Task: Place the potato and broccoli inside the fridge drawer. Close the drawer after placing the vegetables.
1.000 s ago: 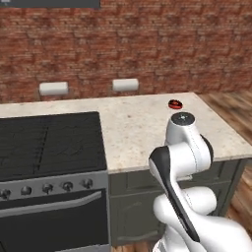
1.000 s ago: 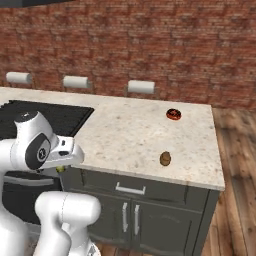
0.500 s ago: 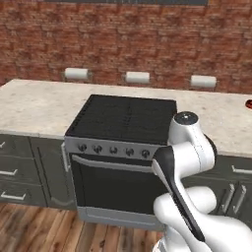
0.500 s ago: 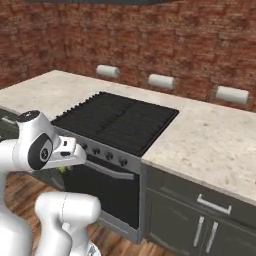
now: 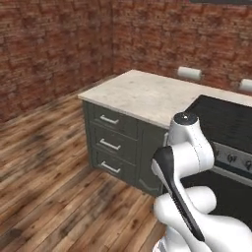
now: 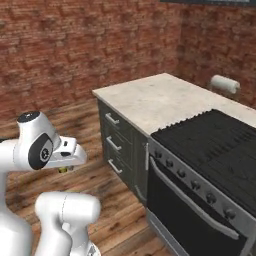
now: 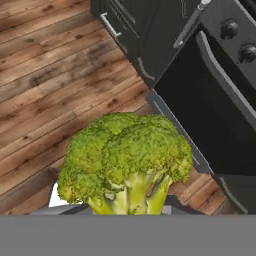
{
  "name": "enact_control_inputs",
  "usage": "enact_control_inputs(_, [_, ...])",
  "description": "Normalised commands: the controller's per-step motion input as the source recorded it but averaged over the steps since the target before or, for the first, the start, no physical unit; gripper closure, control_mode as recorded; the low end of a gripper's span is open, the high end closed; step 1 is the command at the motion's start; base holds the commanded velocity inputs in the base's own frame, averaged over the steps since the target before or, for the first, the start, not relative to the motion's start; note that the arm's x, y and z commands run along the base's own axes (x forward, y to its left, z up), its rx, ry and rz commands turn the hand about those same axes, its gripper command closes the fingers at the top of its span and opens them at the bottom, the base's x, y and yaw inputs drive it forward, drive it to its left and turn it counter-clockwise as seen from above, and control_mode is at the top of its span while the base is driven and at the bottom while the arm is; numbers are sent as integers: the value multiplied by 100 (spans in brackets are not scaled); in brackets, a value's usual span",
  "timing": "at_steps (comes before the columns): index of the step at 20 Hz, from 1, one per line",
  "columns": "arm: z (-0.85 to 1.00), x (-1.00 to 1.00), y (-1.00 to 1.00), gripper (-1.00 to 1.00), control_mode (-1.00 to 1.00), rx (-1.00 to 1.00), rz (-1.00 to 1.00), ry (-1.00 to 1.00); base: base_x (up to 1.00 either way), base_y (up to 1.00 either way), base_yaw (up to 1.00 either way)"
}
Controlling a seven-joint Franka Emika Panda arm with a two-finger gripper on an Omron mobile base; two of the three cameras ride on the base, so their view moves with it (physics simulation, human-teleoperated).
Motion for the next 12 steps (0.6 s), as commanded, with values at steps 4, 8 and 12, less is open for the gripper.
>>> enact_control_inputs(4, [0, 0, 0, 100, 100, 0, 0, 0, -17, 34, 72])
enact_control_inputs(8, [0, 0, 0, 100, 100, 0, 0, 0, -41, 0, 69])
enact_control_inputs(12, [0, 0, 0, 100, 100, 0, 0, 0, -46, 0, 70])
